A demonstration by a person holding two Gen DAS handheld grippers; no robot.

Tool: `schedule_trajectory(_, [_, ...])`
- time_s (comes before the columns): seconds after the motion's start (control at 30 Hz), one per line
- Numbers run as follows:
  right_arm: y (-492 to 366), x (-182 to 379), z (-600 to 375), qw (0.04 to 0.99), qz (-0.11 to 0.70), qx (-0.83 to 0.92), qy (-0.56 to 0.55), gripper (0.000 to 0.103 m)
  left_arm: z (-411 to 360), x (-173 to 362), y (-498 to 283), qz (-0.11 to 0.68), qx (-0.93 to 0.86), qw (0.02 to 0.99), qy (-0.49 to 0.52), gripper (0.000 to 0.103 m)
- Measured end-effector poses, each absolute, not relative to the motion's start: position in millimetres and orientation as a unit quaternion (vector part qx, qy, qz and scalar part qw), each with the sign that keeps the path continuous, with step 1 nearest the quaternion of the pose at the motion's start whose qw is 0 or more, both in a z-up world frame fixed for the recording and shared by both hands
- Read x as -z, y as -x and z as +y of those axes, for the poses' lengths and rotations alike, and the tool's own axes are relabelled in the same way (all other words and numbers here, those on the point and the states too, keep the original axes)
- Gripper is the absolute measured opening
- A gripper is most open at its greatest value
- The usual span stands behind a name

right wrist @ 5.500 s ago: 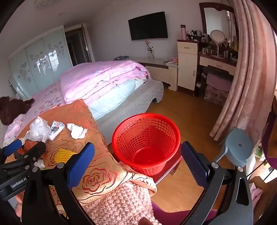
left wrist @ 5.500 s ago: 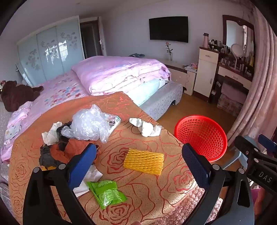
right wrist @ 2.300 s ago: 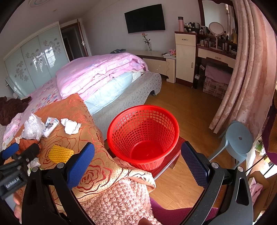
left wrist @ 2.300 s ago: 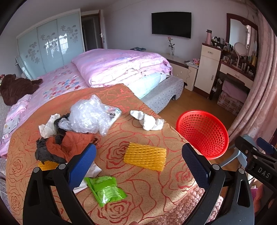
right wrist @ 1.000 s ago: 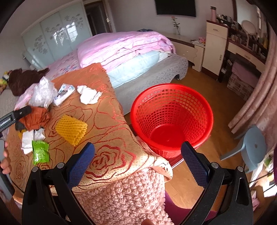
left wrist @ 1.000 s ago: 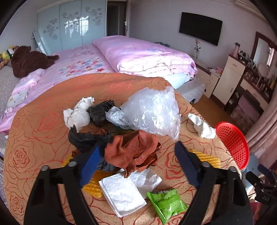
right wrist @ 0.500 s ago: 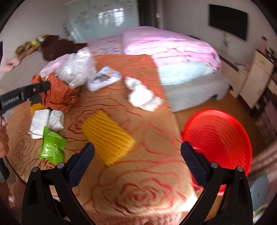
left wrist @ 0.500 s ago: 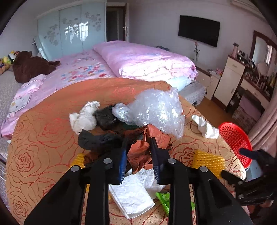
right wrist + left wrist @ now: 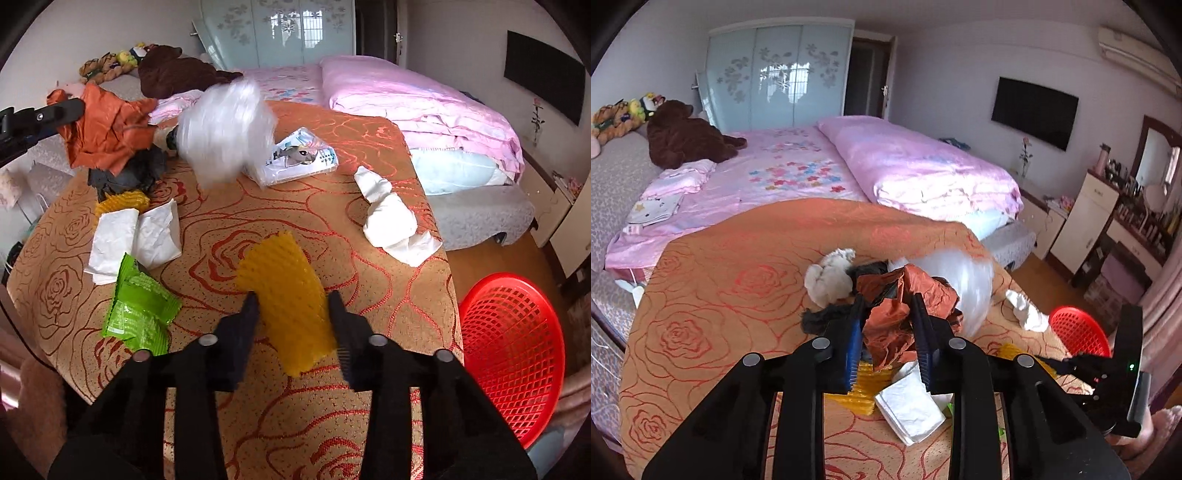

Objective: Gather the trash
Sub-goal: 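Carry the brown cloth and yellow foam net over the red wastebasket with both tools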

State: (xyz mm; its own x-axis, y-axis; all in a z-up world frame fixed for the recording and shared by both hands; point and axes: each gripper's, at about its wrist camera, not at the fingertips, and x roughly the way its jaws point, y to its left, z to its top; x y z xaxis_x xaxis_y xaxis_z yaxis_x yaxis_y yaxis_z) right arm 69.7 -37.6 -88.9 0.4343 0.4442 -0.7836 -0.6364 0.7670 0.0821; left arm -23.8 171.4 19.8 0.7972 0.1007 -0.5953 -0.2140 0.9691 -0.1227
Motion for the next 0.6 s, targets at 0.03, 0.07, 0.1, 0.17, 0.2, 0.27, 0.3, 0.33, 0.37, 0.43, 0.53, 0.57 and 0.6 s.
schedule_trajectory(0.03, [-71,88,-38,0.839,0.425,-0.322,0.110,0.031,172,-21,25,0.305,-0.083,0.944,0.093,0.024])
schedule_trajectory(0.07, [-71,87,-39,0.838,0.425,-0.324,0.106,0.030,171,-24,26,0.300,-0.082,0.946,0.095,0.024])
schedule_trajectory(0.1, [-65,88,-38,0.838,0.425,-0.325,0.103,0.029,172,-25,28,0.299,-0.081,0.946,0.095,0.024])
schedule_trajectory(0.17, [-59,81,-39,0.841,0.418,-0.329,0.098,0.028,170,-29,29,0.294,-0.078,0.948,0.094,0.024])
schedule_trajectory(0.2, [-56,76,-40,0.843,0.413,-0.331,0.097,0.028,169,-30,29,0.293,-0.077,0.948,0.094,0.024])
schedule_trajectory(0.27, [-54,67,-43,0.847,0.404,-0.332,0.092,0.028,166,-33,31,0.288,-0.072,0.950,0.095,0.024])
schedule_trajectory(0.3, [-53,62,-44,0.850,0.400,-0.331,0.089,0.028,164,-36,32,0.285,-0.070,0.951,0.095,0.024])
schedule_trajectory(0.33, [-51,58,-46,0.852,0.397,-0.331,0.087,0.028,162,-40,34,0.281,-0.067,0.953,0.096,0.024])
schedule_trajectory(0.37, [-51,54,-48,0.855,0.392,-0.329,0.084,0.028,161,-43,35,0.276,-0.065,0.954,0.096,0.024])
schedule_trajectory(0.43, [-50,44,-54,0.861,0.383,-0.326,0.077,0.028,156,-52,39,0.265,-0.060,0.958,0.093,0.024])
schedule_trajectory(0.53, [-53,34,-64,0.869,0.375,-0.316,0.067,0.028,152,-64,43,0.251,-0.053,0.962,0.091,0.024])
schedule_trajectory(0.57, [-55,30,-68,0.872,0.373,-0.312,0.063,0.028,150,-67,44,0.249,-0.052,0.963,0.090,0.024])
schedule_trajectory(0.6, [-56,27,-73,0.875,0.371,-0.307,0.059,0.028,148,-69,45,0.246,-0.050,0.964,0.089,0.024])
